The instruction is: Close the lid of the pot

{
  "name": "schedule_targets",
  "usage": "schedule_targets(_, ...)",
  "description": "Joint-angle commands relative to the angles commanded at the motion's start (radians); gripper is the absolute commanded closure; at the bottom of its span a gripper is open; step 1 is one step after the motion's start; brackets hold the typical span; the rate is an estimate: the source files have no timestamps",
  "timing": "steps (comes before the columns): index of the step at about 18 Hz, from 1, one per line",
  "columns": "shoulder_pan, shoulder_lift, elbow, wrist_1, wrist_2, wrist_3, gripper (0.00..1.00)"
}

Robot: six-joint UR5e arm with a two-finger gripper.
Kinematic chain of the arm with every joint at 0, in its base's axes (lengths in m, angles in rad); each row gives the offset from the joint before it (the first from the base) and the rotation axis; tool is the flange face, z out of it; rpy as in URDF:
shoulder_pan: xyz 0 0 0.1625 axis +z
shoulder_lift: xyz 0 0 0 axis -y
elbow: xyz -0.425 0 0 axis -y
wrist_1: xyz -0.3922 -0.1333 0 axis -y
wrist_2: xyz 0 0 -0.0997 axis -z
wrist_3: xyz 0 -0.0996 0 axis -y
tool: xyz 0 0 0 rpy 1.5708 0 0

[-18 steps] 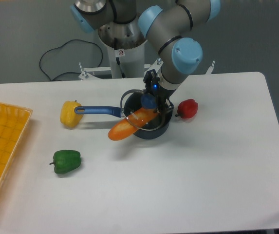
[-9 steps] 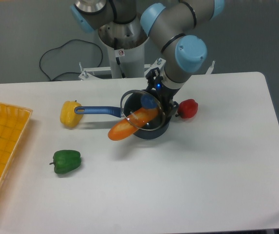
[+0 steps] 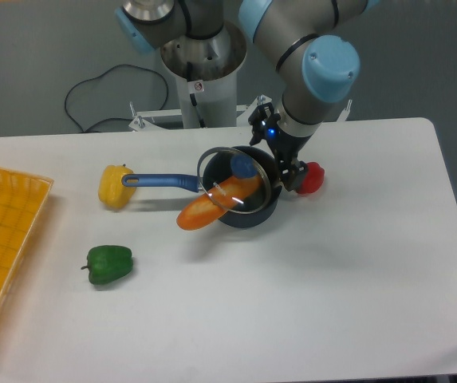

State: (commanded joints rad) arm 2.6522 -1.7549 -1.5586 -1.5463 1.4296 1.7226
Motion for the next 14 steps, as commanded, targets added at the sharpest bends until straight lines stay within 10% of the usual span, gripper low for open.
schedule_targets(14,0.147,0.072,0.005,0.000,0.178,0.388,0.00)
